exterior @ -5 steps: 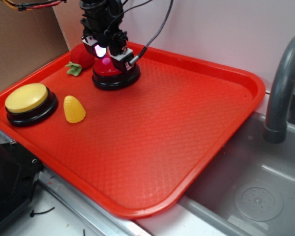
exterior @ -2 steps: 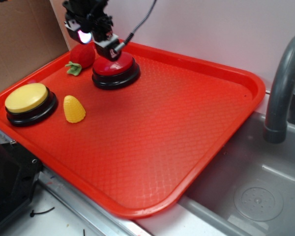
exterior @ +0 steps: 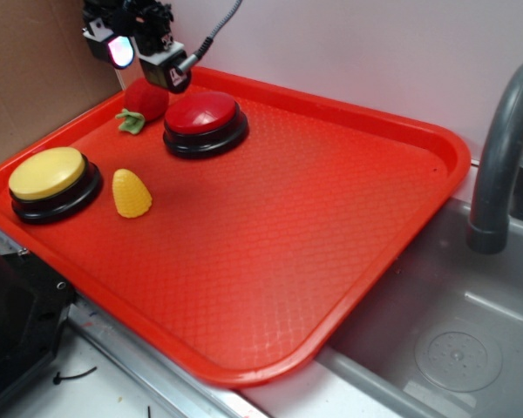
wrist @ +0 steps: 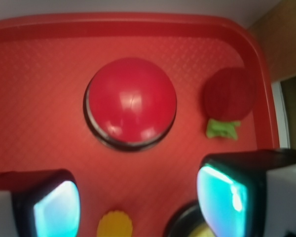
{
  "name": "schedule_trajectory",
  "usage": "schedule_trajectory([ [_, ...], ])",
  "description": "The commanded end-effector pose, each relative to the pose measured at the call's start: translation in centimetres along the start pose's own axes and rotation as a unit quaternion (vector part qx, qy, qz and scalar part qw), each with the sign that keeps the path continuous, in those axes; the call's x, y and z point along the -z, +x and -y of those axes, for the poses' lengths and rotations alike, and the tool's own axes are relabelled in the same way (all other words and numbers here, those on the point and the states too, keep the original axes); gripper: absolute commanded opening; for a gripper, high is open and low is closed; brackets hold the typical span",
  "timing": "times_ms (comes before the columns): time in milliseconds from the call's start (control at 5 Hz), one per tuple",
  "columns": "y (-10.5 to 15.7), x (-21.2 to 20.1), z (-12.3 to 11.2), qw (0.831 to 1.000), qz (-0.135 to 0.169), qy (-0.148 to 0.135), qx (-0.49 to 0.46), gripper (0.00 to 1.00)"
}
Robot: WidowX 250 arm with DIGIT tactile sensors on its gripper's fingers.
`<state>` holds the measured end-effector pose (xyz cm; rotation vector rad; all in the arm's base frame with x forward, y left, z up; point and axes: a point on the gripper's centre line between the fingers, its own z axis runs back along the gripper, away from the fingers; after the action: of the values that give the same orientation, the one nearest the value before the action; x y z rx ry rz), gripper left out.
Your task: Push the red button.
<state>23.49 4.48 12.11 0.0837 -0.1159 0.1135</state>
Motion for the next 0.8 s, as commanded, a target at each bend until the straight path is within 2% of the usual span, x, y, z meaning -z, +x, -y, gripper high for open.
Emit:
schedule_trajectory([
  [0,0.6,-4.1,-0.6,0.999,0.026,0.017,-0.030,1.00],
  [200,0.2,-5.2,-0.6,0.998,0.013,0.036,-0.052,1.00],
  [600,-0.2,-6.6,-0.3,0.998,0.014,0.030,-0.061,1.00],
])
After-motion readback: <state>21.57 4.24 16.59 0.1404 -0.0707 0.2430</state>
